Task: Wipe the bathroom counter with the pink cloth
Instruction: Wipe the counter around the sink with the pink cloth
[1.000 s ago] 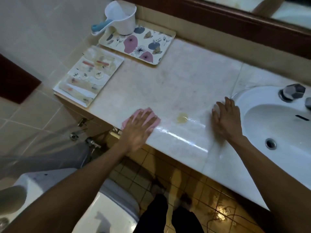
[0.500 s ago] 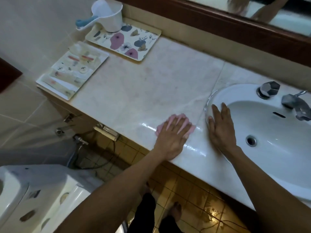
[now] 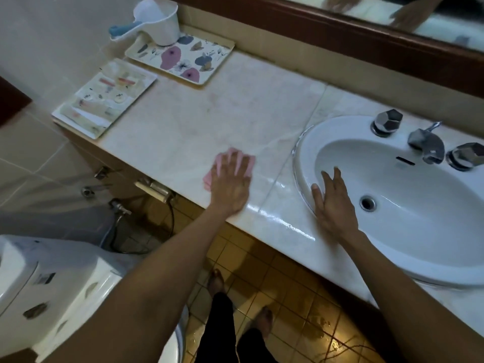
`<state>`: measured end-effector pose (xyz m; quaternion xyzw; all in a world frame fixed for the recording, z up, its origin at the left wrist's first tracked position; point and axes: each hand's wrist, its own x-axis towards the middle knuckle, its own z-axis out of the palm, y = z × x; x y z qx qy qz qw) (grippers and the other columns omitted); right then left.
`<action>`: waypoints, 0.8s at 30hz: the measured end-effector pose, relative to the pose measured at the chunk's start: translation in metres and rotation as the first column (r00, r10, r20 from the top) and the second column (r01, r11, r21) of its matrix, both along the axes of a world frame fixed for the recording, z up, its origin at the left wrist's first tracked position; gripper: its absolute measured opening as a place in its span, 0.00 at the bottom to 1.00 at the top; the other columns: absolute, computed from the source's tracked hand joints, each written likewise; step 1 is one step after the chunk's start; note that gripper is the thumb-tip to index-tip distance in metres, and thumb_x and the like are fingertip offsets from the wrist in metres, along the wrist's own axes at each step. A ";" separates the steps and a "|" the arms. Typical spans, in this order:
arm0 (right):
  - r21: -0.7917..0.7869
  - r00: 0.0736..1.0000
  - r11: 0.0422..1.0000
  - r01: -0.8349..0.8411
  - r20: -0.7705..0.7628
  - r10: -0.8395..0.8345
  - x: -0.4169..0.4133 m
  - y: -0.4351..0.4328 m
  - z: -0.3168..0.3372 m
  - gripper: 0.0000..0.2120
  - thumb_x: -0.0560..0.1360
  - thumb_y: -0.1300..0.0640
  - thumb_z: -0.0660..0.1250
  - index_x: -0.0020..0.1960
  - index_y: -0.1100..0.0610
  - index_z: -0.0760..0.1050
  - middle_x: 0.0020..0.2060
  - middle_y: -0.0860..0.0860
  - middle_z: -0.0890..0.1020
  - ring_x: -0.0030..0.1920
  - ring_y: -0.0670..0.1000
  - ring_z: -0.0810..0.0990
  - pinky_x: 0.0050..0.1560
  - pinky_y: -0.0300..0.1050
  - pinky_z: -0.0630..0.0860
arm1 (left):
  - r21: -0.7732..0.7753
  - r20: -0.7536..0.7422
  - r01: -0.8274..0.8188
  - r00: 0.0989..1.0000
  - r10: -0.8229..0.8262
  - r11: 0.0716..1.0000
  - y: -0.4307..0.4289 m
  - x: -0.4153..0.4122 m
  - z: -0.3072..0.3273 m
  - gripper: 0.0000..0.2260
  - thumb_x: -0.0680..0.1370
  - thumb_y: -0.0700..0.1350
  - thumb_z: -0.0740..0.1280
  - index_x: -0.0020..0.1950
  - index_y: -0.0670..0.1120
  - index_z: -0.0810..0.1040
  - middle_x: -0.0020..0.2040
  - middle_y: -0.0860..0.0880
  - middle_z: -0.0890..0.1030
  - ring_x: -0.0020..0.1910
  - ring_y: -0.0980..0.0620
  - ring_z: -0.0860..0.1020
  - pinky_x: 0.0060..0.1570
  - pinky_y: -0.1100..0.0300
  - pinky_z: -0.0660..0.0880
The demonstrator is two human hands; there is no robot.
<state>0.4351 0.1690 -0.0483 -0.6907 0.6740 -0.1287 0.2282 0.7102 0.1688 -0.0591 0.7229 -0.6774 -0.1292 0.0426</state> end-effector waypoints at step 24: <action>0.004 0.993 0.995 0.100 -0.058 -0.100 -0.015 0.015 -0.003 0.26 0.83 0.38 0.45 0.59 0.51 0.76 0.40 0.54 0.83 0.46 0.59 0.79 0.48 0.50 0.69 | -0.112 -0.064 0.103 0.992 -0.110 0.988 0.010 -0.116 -0.013 0.27 0.87 0.54 0.52 0.85 0.47 0.56 0.85 0.43 0.55 0.84 0.39 0.50 0.82 0.38 0.48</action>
